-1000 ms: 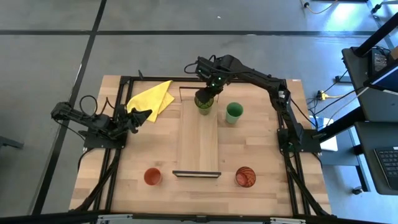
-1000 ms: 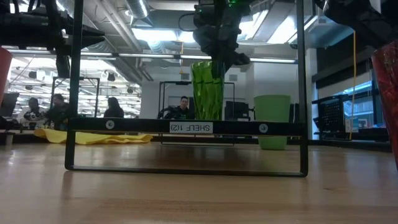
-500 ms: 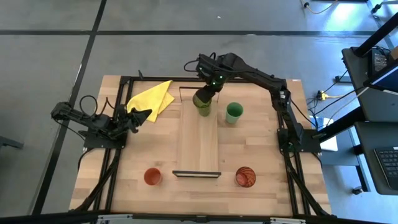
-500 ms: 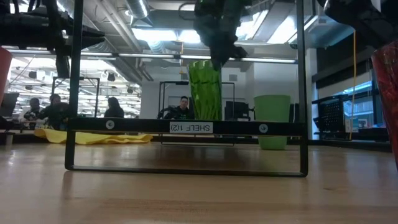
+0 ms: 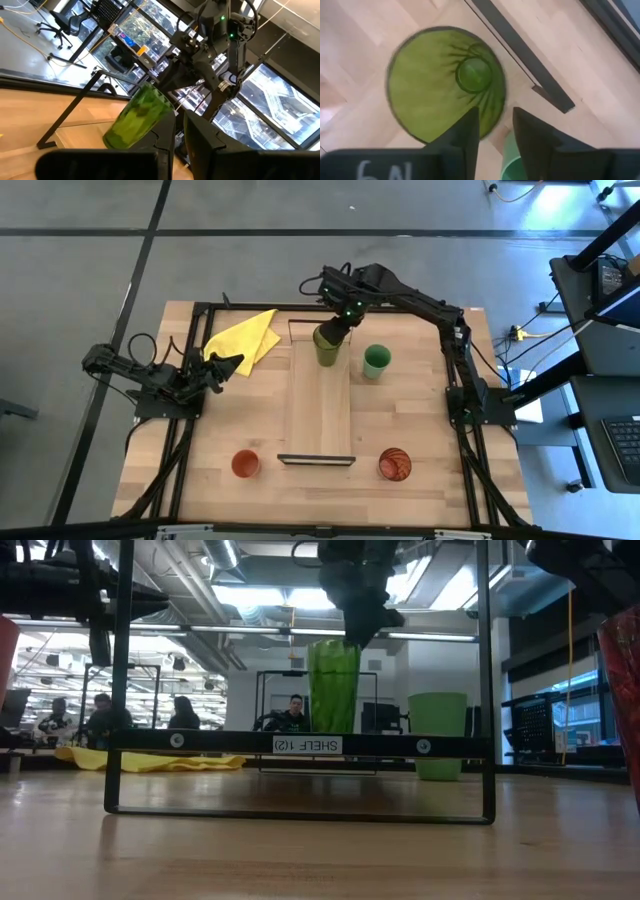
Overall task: Stack small to large cups/mugs on shelf
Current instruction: Put the light green cup on the shelf
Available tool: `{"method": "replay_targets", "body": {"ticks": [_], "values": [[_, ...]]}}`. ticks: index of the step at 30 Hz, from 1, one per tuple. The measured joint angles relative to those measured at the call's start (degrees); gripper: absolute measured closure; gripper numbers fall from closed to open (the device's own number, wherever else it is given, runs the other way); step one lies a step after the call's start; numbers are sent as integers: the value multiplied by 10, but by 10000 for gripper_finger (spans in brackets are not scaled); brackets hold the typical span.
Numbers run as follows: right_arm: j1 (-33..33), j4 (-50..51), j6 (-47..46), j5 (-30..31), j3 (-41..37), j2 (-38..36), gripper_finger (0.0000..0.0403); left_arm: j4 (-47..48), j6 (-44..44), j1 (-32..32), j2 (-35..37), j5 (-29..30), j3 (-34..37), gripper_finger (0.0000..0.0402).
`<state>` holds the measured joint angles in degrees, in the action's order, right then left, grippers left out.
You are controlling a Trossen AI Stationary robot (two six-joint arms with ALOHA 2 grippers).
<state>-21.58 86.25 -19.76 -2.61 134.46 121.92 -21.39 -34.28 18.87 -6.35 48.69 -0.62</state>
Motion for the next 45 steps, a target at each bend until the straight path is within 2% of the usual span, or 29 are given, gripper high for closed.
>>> {"method": "replay_targets", "body": {"ticks": [7, 10, 12, 17, 23, 27, 31, 38, 45], "values": [[5, -17, 24, 1, 3, -49, 279, 0, -8, 0, 0, 0, 0, 366], [11, 43, 37, 69, 3, -84, 279, 0, -14, 0, 0, -1, 0, 366], [12, 32, 36, 111, -11, -114, 279, 0, -14, 0, 0, -1, 0, 366], [-39, 39, 21, 57, -74, -185, 279, 0, -13, 0, 0, -4, 0, 366], [-113, 33, 7, -8, -275, -268, 285, 16, -13, 0, 0, -17, 0, 366], [-123, -68, 3, -54, -412, -307, 287, 17, -15, 0, 0, -21, 0, 366], [-113, -136, -12, -70, -499, -328, 282, 17, -18, 0, 0, -17, 0, 366], [-96, -152, -12, -71, -590, -326, 239, 17, -32, 0, 0, -14, 0, 366], [-68, -216, -25, -67, -610, -327, 216, 17, -42, 0, 0, -10, 0, 366]]}}
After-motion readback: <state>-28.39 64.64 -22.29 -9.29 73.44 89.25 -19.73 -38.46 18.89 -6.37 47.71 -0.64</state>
